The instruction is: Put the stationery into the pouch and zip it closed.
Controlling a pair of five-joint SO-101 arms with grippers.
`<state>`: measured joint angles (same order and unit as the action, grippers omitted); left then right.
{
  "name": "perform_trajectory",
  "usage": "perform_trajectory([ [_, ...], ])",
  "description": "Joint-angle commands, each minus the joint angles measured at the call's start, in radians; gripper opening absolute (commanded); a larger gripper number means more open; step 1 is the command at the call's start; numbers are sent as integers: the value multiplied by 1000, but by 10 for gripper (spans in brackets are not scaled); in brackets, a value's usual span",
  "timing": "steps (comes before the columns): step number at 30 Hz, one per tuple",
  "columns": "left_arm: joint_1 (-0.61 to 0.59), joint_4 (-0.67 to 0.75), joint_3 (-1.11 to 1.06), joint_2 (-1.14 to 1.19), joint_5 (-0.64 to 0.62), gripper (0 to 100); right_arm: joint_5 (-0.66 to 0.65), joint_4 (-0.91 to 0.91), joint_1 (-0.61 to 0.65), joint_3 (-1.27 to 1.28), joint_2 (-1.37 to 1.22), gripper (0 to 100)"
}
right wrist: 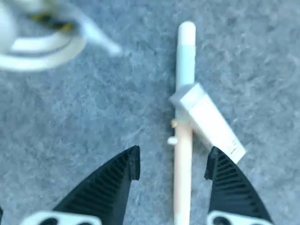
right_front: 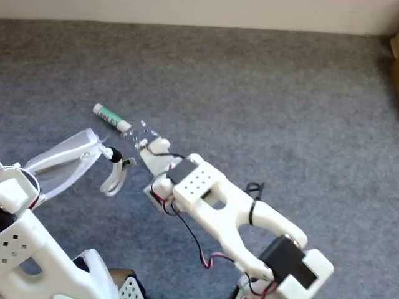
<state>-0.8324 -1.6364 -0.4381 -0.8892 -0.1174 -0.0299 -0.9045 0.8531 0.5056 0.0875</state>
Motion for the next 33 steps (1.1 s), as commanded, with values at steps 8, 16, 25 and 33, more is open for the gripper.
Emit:
perform_trajectory([
  [8,-13,25,-2,-2,-9,7,-166,24,-67,-211,-159,220],
  [16,-13,23,-2,-2,-9,7,-215,24,-67,-245,-259,205],
  [25,-13,20,-2,-2,-9,7,-301,24,-74,-245,-262,24],
  [33,-13,20,-2,-1,-9,7,-304,-76,-223,-288,-259,19],
])
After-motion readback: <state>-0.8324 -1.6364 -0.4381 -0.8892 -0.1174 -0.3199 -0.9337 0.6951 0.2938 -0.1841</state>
